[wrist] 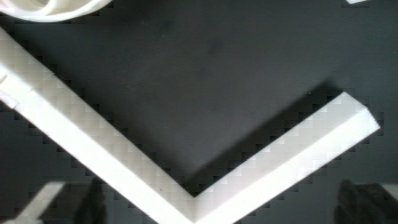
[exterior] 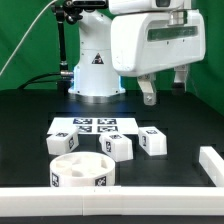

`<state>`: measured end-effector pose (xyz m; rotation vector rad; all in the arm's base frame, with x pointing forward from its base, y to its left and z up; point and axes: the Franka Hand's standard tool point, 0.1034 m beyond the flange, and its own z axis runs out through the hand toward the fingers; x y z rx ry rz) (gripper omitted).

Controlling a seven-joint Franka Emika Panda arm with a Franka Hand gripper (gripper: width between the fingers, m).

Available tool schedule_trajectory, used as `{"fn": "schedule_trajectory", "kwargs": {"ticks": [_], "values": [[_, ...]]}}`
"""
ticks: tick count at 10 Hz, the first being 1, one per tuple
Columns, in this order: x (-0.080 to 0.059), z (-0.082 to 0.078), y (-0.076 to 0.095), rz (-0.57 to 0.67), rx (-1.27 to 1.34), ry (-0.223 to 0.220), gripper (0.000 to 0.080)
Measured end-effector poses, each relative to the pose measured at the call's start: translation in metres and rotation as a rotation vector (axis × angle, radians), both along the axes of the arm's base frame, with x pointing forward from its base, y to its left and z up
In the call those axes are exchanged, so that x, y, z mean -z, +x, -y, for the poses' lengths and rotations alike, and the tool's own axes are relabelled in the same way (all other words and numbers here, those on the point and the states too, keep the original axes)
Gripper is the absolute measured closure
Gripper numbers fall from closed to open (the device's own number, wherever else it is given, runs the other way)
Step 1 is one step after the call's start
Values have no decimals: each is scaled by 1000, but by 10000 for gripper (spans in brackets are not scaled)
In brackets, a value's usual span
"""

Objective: Assemble stool

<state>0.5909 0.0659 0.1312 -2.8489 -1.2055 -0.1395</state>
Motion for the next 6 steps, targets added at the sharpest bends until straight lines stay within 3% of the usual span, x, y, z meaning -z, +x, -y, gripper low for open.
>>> {"fn": "schedule_trajectory", "kwargs": {"ticks": [4,6], "values": [[1,5,1,12,-33,-5,150],[17,49,-13,41,-162,-25,150]]}}
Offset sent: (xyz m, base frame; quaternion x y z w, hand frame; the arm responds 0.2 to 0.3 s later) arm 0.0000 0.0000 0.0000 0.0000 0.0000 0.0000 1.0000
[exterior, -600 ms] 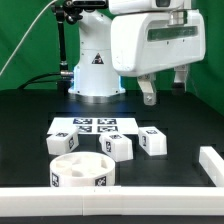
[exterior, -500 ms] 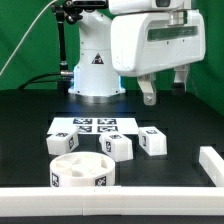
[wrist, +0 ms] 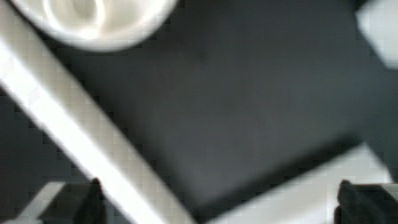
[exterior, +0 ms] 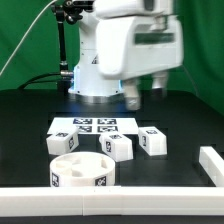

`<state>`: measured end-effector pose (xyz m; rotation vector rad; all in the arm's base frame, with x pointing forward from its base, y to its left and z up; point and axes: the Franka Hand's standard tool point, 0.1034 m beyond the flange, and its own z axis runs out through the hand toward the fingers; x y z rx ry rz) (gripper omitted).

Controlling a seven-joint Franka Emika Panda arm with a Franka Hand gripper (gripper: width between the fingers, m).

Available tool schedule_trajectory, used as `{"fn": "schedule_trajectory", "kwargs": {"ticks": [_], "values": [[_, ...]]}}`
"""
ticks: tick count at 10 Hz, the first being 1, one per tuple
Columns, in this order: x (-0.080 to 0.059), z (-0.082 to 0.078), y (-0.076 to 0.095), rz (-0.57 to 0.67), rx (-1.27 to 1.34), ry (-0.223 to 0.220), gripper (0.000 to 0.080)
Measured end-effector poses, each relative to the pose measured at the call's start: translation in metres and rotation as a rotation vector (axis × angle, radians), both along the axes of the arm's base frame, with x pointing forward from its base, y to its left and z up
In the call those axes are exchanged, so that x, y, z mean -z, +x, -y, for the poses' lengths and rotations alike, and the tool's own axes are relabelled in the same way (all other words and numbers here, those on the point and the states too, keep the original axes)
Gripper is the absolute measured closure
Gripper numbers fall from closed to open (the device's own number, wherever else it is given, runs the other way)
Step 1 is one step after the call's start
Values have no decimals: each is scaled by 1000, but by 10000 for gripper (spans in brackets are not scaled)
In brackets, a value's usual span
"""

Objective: Assemble stool

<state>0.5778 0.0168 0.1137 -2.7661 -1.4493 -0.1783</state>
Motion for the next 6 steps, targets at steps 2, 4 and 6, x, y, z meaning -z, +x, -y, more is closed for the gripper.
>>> {"fn": "schedule_trajectory", "kwargs": {"ticks": [2,4,6], "values": [[13,34,-9,-2,-61,-12,150],[16,40,-10,-7,-51,-13,150],[17,41,-11,-8,-50,-13,150]]}}
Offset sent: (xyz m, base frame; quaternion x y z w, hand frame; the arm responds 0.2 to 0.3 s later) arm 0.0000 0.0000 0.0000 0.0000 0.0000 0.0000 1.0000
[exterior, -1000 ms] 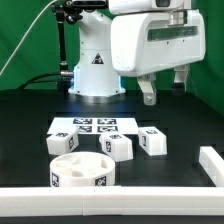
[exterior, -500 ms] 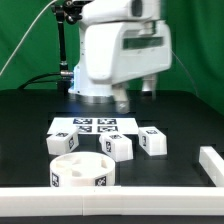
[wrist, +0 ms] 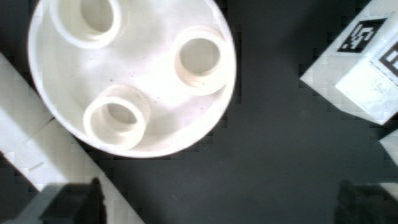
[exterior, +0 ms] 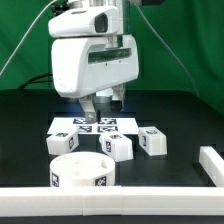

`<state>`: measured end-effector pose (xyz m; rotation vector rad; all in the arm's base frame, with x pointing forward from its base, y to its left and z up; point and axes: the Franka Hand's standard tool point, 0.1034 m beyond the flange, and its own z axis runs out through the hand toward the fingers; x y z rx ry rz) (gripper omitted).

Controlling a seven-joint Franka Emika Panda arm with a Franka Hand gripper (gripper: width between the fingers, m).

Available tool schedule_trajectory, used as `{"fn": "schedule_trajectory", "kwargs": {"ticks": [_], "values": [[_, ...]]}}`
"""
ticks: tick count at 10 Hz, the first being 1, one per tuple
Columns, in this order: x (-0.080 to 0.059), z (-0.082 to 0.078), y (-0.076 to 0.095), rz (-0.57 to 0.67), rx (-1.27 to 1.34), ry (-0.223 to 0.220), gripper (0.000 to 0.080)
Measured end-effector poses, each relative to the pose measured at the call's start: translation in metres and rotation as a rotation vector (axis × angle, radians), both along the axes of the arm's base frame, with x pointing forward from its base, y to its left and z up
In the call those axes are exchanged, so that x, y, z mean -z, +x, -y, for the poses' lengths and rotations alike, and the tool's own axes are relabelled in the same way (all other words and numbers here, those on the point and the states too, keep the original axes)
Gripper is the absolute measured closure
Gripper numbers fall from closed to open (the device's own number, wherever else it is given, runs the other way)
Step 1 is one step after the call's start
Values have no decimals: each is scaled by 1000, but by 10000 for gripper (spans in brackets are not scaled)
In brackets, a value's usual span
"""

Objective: Assemble stool

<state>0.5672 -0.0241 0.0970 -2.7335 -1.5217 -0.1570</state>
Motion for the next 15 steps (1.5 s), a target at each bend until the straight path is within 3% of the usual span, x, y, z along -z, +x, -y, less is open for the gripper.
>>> {"fn": "schedule_trajectory", "kwargs": {"ticks": [1,3,5,9,11,15], "values": [[2,1,-1,-2,-5,-1,150],[22,11,-12,19,-226,-45,150],[30,12,-14,3,-318,-59,150],[34,14,-16,-1,-328,-58,150],[52,23,-20,-23,-350,-51,150],[55,24,-19,-28,-348,-49,150]]}}
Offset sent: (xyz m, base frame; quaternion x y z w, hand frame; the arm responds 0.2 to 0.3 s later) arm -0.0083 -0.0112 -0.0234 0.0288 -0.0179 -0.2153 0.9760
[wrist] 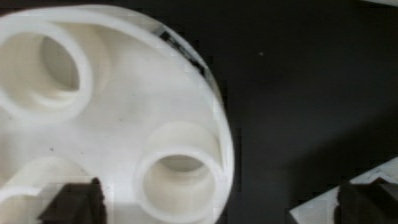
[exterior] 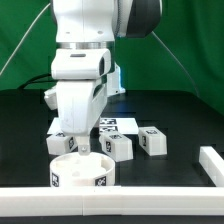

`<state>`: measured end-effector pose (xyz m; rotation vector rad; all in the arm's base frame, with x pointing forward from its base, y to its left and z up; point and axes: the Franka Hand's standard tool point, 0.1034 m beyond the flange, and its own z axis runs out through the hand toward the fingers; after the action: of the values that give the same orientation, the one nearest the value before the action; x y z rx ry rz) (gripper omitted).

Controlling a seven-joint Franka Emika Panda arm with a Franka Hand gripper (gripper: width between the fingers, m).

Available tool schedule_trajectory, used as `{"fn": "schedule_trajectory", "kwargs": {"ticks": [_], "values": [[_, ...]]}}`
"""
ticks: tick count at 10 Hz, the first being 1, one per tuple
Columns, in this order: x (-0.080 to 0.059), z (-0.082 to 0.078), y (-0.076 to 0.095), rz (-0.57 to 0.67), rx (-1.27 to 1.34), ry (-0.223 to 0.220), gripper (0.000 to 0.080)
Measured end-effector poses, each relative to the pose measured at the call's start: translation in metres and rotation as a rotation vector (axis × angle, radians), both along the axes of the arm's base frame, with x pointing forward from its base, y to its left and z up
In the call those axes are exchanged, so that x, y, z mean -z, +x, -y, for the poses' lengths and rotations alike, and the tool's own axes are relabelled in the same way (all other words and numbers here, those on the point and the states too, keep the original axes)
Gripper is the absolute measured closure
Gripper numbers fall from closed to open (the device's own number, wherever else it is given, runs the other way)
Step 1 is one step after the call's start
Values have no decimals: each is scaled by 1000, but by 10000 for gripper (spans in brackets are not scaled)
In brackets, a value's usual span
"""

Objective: Assemble stool

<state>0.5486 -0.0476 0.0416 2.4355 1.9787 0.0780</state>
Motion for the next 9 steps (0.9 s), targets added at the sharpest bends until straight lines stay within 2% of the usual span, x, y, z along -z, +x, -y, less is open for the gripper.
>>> {"fn": "schedule_trajectory", "kwargs": {"ticks": [1,3,8,9], "values": [[2,0,0,-3,-4,0,150],[21,4,1,-20,-12,7,150],[32,6,-3,-36,-6,11,150],[32,6,-3,-37,-4,11,266]]}}
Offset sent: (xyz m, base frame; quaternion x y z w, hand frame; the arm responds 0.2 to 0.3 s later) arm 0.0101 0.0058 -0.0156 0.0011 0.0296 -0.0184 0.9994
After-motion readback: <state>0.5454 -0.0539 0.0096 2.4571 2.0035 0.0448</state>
